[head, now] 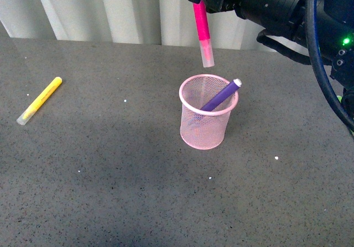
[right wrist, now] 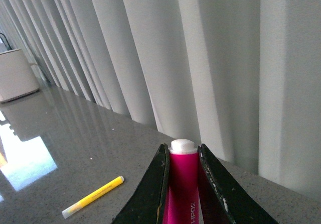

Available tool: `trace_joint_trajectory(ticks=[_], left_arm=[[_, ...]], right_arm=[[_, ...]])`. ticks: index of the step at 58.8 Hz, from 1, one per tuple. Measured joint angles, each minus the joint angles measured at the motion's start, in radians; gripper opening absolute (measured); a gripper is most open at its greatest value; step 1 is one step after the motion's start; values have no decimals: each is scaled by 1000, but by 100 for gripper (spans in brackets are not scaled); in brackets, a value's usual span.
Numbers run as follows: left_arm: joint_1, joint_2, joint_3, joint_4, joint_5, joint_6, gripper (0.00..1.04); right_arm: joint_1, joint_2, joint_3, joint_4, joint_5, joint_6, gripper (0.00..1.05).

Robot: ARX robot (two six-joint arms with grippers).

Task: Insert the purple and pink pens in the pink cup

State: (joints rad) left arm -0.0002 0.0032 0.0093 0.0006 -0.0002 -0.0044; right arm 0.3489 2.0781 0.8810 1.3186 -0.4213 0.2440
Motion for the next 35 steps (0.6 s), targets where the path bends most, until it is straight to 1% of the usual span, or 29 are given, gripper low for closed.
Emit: trace_joint_trajectory(ticks=[17,35], left_arm=[[0,0,0,0,0,0,98],[0,0,0,0,0,0,98]], right_arm=[[-17,44,-50,69,-7,14,12],[-15,83,-48,74,-6,19,11]])
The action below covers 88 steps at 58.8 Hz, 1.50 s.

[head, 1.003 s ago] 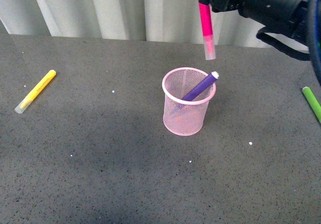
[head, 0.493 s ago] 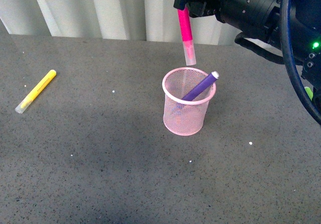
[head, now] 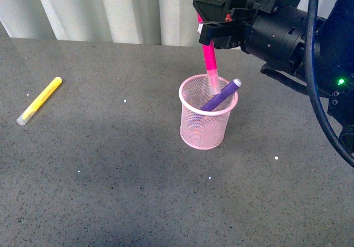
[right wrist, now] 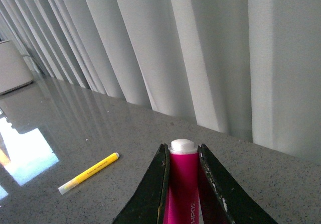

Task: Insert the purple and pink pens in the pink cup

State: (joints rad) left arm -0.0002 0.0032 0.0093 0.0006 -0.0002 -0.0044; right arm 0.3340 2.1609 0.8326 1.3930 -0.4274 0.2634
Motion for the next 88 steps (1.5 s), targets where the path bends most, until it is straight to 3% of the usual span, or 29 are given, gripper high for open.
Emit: trace_joint_trajectory(ticks=[11,29,37,50,59,74,88], left_arm=[[0,0,0,0,0,0,98],[0,0,0,0,0,0,98],[0,0,0,0,0,0,98],[0,0,0,0,0,0,98],[0,0,0,0,0,0,98],[0,0,0,0,0,0,98],[0,0,0,0,0,0,98]], right_arm=[[27,40,43,-3,9,10,12],[20,42,44,-3,13,16,65],[6,42,44,-3,14,23,99],[-10,-6,40,-11,26,21,98],[-57,-117,41,-91,88,1,98],[-238,-415,127,-524,430,-181,98],[-405,-703,139,-788,498,-322,98]])
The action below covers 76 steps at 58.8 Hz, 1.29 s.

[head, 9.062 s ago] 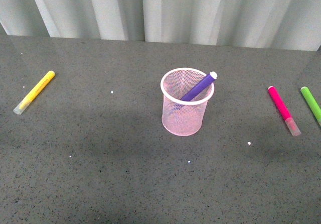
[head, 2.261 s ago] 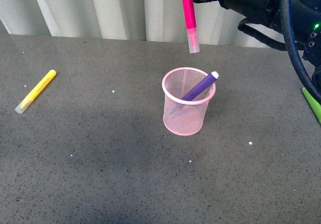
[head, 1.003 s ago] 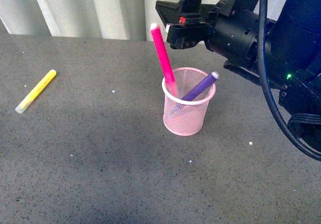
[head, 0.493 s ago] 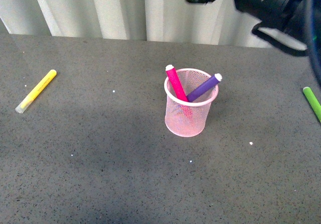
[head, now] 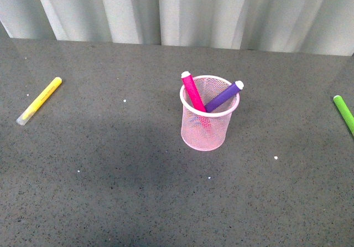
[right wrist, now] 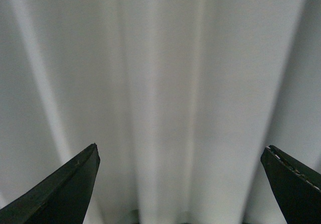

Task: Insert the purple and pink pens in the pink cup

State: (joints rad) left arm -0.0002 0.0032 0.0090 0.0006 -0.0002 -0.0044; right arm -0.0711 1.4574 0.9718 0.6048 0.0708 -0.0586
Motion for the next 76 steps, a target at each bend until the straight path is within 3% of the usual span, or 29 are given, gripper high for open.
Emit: trace_joint_trajectory(ticks=[5,7,12,36,52,76], left_arm=[[0,0,0,0,0,0,98],[0,0,0,0,0,0,98],[0,0,0,0,0,0,98],[0,-1,0,0,0,0,98],[0,-1,0,0,0,0,98],[0,-1,0,0,0,0,98]], right_arm=[[-38,-100,-6,-54,-9,-28,98],[-64,-171,-10,-174,-115,-7,90],[-77,-315,-124,-273,-216,28,74],[-18,-571,-586,-109,-158,47,3],[68,-700,-748,-82,-78,48,4],[68,-933,-897,-162,-72,48,4]])
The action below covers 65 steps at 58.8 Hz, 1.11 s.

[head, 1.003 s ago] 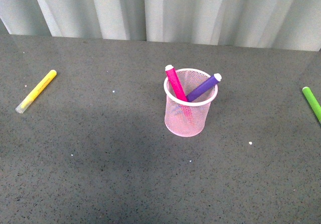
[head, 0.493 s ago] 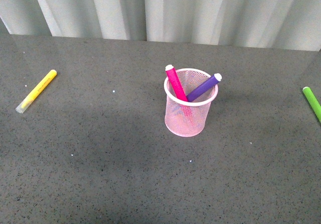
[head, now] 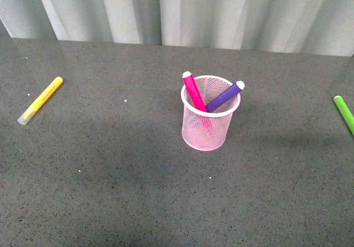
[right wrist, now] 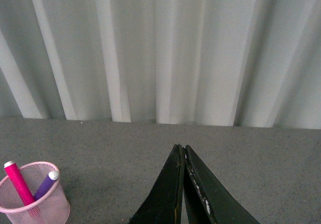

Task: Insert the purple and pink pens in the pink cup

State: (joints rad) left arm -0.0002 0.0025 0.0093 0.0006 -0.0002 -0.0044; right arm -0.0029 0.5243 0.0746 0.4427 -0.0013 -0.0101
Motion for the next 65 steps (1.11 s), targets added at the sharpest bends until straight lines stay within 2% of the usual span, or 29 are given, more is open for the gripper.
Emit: trace_joint_trajectory(ticks=[53,59,65], left_arm=[[0,0,0,0,0,0,98],[0,0,0,0,0,0,98],[0,0,0,0,0,0,98]], right_arm=[[0,-348,-58,-263,1,0,4],[0,-467,-58,-419,1,1,4],[0,-520,-58,-437,1,2,4]])
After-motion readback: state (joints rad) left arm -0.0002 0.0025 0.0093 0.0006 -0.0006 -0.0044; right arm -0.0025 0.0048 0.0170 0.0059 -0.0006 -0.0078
